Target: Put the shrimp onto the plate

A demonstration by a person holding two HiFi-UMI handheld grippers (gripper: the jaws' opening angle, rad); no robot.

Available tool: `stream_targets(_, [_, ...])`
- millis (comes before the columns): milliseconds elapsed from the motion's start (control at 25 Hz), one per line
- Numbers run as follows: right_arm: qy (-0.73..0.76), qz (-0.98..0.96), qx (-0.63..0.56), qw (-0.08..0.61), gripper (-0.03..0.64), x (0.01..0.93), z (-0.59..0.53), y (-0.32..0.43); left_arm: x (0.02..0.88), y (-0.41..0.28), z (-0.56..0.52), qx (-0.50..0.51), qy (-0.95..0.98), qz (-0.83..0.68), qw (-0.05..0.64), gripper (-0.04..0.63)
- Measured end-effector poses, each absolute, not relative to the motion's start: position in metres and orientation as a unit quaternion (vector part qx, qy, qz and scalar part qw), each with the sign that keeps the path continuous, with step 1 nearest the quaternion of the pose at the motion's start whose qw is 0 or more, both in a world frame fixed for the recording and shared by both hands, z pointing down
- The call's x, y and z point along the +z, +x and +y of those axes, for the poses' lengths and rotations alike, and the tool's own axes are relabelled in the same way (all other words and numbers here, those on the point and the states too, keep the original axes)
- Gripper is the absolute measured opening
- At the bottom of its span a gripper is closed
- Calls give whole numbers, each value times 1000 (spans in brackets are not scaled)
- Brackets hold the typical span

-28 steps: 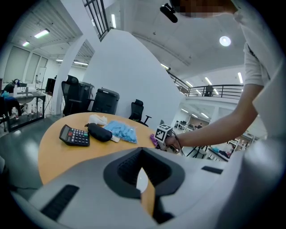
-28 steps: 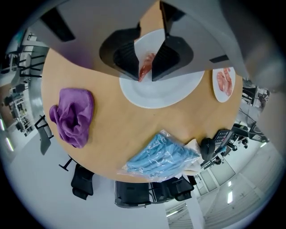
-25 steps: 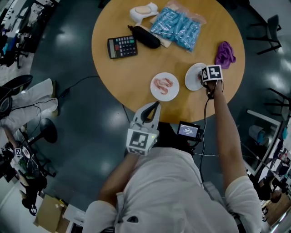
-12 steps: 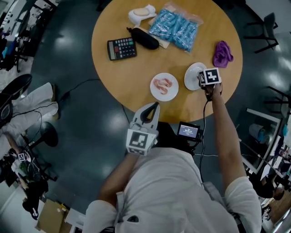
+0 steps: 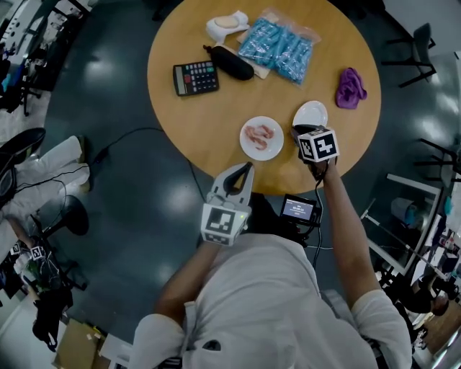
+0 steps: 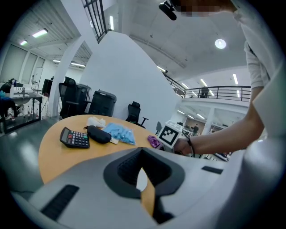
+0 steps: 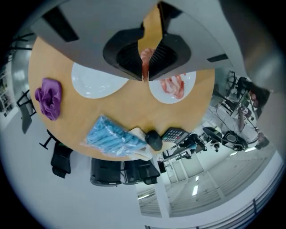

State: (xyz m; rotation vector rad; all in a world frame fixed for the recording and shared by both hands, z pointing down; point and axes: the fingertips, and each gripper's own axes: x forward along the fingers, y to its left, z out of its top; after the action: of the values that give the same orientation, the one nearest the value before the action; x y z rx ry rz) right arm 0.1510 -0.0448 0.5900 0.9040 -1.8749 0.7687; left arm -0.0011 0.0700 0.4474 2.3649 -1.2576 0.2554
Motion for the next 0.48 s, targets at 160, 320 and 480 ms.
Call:
stream_targets(160, [345, -753, 330, 453, 55, 609, -22, 118, 449, -7, 72, 89, 856, -456, 228, 8])
stream_targets(320, [343, -744, 346, 457, 55, 620, -13, 99, 449, -13, 72, 90, 856, -456, 224, 8])
stream_targets(480, [367, -718, 366, 465, 55, 631, -11, 98, 454, -22, 71, 82, 850, -461, 241, 8])
